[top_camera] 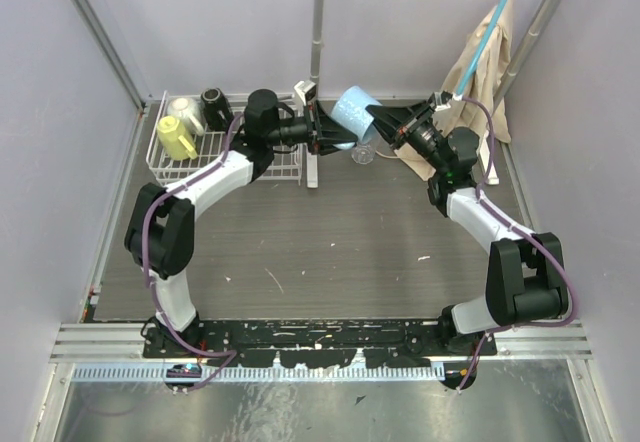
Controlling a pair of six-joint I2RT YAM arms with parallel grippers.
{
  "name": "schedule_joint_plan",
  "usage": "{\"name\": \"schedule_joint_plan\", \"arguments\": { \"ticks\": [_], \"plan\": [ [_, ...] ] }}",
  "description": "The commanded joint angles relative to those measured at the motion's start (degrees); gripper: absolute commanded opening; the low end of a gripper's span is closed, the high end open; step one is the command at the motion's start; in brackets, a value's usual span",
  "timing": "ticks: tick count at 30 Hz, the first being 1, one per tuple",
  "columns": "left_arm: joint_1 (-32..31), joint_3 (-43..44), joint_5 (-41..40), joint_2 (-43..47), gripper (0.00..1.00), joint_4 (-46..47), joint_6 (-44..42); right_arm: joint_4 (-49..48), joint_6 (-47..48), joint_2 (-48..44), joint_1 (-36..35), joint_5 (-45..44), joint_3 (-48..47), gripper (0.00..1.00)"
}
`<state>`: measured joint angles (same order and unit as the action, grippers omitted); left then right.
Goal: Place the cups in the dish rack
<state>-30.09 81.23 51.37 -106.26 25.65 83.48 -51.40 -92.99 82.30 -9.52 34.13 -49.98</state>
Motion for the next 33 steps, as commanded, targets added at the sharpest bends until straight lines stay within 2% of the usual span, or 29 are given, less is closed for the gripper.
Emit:
{"name": "schedule_joint_plan", "arguments": {
  "ticks": [1, 3, 5, 7, 12, 17, 18, 21, 28, 33],
  "plan": [
    [-0.6, 1.7, 0.0, 0.3, 0.26, 5.2, 3.0, -4.8, 3.3, 0.0, -2.8, 4.1, -1.0, 0.01],
    [-0.6, 1.5, 0.6, 0.4, 0.24, 5.0, 2.7, -4.6, 3.5, 0.3, -3.0, 4.1, -1.1, 0.01],
    [-0.6, 1.2, 0.8, 0.5, 0.16, 4.9, 2.5, -4.4, 3.8, 0.6, -3.4, 4.2, -1.4, 0.01],
    [-0.6, 0.7, 0.7, 0.7, 0.01, 5.0, 2.3, -4.2, 3.9, 0.8, -3.7, 4.2, -1.6, 0.01],
    [-0.3, -1.2, -0.9, 1.4, 0.0, 8.4, 2.4, -2.7, 4.7, 0.7, -3.9, 4.4, -2.0, 0.02],
    [0.9, -3.2, -3.2, 3.6, 0.0, 8.8, 0.2, -1.0, 5.7, -0.2, -3.8, 4.2, -1.7, 0.29],
    [1.1, -3.8, -3.7, 4.0, 0.0, 8.9, -0.2, -0.8, 5.8, -0.2, -3.8, 4.2, -1.7, 0.39],
    [1.7, -5.6, -5.2, 5.4, 0.0, 9.3, -1.3, -0.5, 5.9, -0.5, -3.8, 3.9, -1.5, 0.49],
    [4.0, -8.4, -8.2, 9.1, 0.0, 2.3, -7.6, 2.5, 7.8, -1.7, -3.7, 3.4, -1.1, 0.59],
    [6.3, -8.0, -12.0, 13.2, 0.0, -10.1, -17.6, 6.4, 10.9, -3.2, -3.1, 3.4, -0.1, 0.66]
  ]
}}
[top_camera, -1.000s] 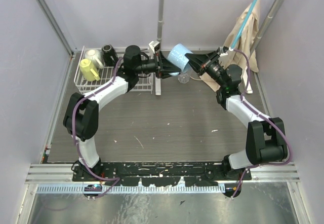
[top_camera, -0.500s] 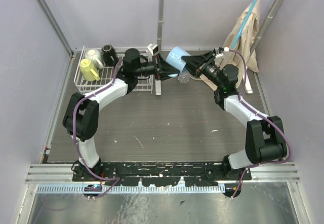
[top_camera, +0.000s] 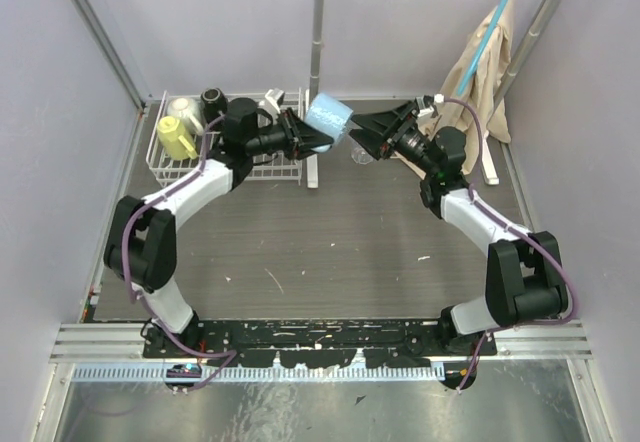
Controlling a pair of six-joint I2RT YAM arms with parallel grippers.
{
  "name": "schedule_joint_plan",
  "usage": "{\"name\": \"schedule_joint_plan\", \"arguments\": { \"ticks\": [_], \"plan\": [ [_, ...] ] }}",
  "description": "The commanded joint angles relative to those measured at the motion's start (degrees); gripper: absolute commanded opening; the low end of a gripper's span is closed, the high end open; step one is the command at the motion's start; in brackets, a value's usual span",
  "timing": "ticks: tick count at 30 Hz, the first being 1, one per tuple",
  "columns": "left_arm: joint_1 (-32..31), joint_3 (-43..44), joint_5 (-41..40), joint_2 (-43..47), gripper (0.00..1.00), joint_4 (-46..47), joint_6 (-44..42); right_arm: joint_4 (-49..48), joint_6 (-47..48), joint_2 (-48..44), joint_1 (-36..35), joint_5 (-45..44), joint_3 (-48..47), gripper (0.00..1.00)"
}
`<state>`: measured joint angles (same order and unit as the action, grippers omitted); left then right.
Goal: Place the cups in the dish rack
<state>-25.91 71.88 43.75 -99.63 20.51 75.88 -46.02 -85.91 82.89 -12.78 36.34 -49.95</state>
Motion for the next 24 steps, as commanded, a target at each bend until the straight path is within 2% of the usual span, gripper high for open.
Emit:
{"name": "schedule_joint_plan", "arguments": {
  "ticks": [1, 6, 13, 18, 24],
  "plan": [
    [2.6, 1.7, -5.8, 7.4, 0.0, -7.7, -12.4, 2.3, 4.7, -4.2, 0.4, 1.1, 0.2, 0.67],
    [3.5, 5.5, -16.6, 11.8, 0.0, -25.4, -23.5, 10.9, 10.9, -6.6, 0.7, 1.4, 0.1, 0.73],
    [3.5, 8.8, -36.9, 15.1, 0.0, -41.3, -26.8, 23.9, 20.6, -9.7, 1.6, 1.2, -2.5, 0.85],
    [3.5, 12.6, -50.4, 13.7, 0.0, -49.8, -28.2, 31.6, 26.0, -11.2, 2.2, 0.5, -4.4, 0.93],
    [3.5, 22.6, -64.2, 6.4, 0.0, -57.2, -30.9, 34.6, 28.4, -12.9, 3.5, 0.7, -4.6, 0.94]
  ]
}}
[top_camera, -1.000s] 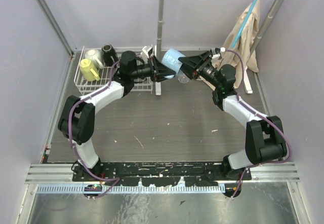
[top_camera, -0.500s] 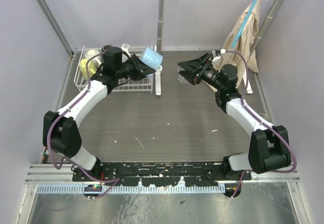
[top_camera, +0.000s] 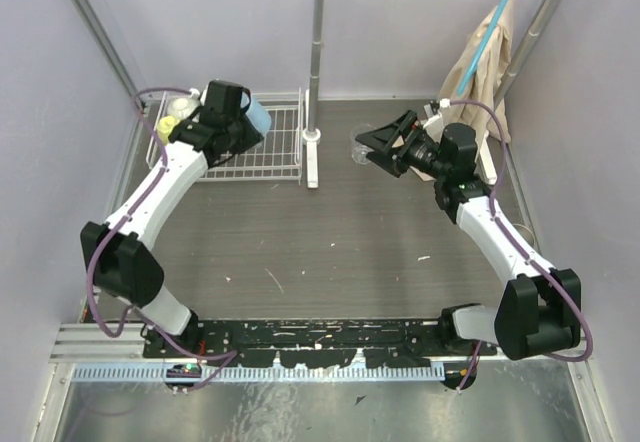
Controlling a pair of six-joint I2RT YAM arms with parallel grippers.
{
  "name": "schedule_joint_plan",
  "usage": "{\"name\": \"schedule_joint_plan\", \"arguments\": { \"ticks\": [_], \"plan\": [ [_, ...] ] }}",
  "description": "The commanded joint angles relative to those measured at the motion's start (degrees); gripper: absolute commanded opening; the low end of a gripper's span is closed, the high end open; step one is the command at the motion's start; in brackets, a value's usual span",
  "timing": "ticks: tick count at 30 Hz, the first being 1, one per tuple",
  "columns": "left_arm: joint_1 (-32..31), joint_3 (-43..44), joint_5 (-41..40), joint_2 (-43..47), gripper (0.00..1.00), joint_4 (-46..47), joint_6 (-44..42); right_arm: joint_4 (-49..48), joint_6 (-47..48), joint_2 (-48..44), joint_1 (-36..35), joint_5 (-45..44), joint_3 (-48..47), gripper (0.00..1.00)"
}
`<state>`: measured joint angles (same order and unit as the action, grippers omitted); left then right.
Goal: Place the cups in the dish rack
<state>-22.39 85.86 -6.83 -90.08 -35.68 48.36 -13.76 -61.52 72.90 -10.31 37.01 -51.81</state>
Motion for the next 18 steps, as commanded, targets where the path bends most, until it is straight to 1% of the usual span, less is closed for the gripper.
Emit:
{"name": "schedule_joint_plan", "arguments": {
  "ticks": [1, 6, 11, 18],
  "plan": [
    [0.0, 10.1, -15.3, -4.6, 0.0, -1.7, -3.5, 2.6, 4.2, -3.0, 1.4, 0.2, -2.7, 0.94],
    [0.1, 17.1, -23.8, -11.0, 0.0, -5.7, -2.9, 2.8, 4.5, -3.7, 3.6, 0.8, -1.9, 0.94],
    [0.2, 20.0, -32.0, -15.1, 0.0, -7.4, -1.7, 2.8, 4.9, -3.6, 4.9, 1.4, -1.4, 0.94],
    [1.5, 20.2, -35.5, -18.8, 0.0, -6.1, -1.2, 3.3, 5.7, -3.2, 6.0, 1.6, -0.9, 0.95]
  ]
}}
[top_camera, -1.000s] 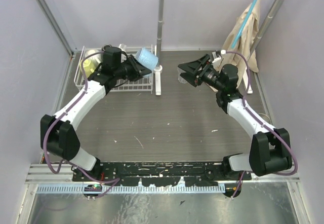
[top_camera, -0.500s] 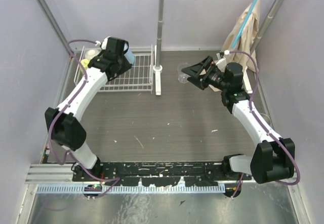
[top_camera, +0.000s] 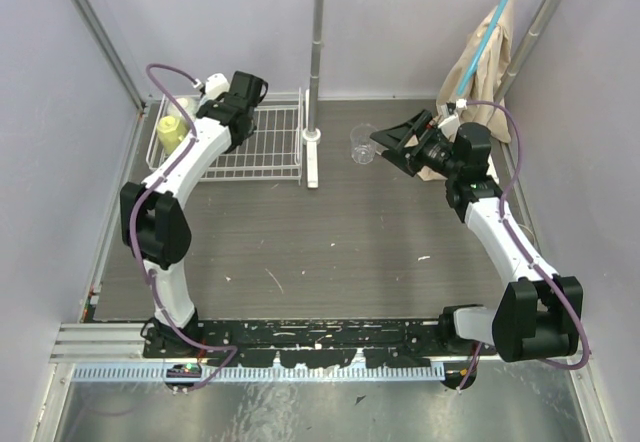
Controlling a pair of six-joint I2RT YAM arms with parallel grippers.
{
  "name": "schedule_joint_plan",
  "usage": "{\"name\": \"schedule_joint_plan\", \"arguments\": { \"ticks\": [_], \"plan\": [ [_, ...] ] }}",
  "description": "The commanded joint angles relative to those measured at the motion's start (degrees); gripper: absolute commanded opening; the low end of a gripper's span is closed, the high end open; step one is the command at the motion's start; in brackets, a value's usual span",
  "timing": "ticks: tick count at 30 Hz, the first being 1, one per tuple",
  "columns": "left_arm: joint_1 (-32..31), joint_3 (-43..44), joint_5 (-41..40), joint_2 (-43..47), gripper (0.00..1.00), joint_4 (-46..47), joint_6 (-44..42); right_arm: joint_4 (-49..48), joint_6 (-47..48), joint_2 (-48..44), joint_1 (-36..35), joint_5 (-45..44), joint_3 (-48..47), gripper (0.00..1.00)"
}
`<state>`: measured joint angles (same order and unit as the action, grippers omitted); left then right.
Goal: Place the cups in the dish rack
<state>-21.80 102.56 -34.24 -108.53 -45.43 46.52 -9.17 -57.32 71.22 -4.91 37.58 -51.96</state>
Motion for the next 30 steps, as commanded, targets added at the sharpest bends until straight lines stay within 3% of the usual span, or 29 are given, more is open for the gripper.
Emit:
{"name": "schedule_joint_plan", "arguments": {
  "ticks": [1, 19, 30],
  "plan": [
    [1.1, 3.6, -8.4, -0.8, 0.0, 3.6, 0.7, -1.3, 1.5, -1.3, 0.8, 1.1, -0.5, 0.94],
    [4.0, -0.6, -8.3, -5.0, 0.0, 7.0, 3.2, -1.6, 1.7, 1.8, 2.5, 2.1, -0.1, 0.94],
    [4.0, -8.3, -6.5, -4.0, 0.0, 16.3, 1.3, -1.9, 1.5, 2.2, 2.6, 2.2, 0.8, 0.94]
  ]
}}
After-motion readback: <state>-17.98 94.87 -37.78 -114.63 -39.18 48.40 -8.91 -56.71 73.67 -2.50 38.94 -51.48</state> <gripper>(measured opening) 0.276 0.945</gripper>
